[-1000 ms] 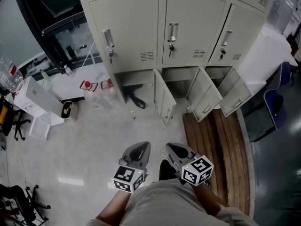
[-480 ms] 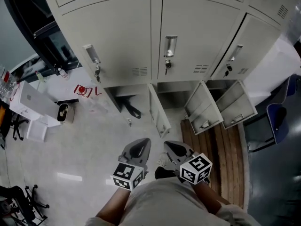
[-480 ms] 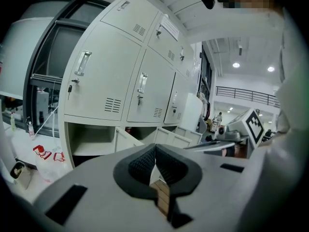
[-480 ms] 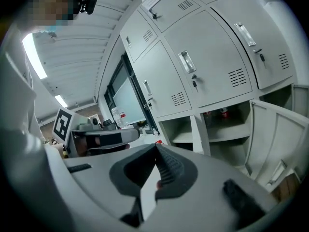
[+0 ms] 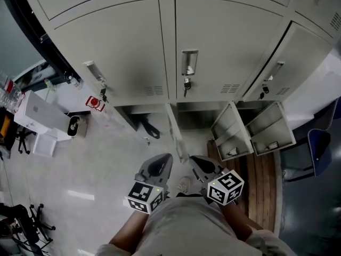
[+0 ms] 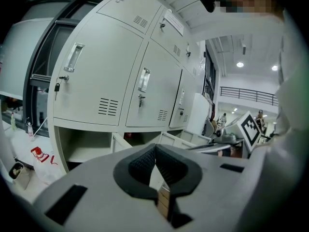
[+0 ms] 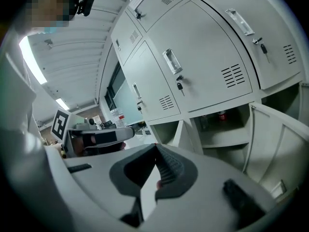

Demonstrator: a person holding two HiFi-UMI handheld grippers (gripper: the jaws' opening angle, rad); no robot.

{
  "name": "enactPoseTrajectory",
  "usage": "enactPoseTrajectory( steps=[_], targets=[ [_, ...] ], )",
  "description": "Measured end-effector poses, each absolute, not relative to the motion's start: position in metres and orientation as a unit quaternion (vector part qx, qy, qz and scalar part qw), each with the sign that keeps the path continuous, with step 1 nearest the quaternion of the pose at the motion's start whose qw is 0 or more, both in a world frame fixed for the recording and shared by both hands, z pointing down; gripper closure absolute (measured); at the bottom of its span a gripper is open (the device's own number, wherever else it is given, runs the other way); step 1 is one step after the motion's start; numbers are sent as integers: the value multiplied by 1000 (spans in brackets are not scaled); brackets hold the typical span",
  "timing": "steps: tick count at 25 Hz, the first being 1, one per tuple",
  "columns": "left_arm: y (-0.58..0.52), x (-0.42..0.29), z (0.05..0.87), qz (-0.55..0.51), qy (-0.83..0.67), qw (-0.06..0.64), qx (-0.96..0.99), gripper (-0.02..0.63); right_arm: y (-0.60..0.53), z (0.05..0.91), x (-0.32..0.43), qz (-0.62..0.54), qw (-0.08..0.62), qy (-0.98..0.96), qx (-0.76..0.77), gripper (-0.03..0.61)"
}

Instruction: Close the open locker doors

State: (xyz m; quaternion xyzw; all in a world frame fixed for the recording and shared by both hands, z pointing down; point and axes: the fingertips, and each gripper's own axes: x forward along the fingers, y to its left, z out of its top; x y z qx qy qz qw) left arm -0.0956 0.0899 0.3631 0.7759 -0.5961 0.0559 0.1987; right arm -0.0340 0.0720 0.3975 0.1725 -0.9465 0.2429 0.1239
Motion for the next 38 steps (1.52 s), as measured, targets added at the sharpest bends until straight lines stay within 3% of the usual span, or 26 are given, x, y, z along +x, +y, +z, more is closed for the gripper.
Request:
enactPoseTrajectory(
  steps=[16, 38],
  targets=[
    [69, -86, 380, 73, -573, 223, 785, 598, 33, 428, -11, 271, 143, -931, 196, 554],
    [70, -137, 414, 83, -552, 261, 788, 598, 14, 497, -25, 310, 190, -900, 242, 554]
  ],
)
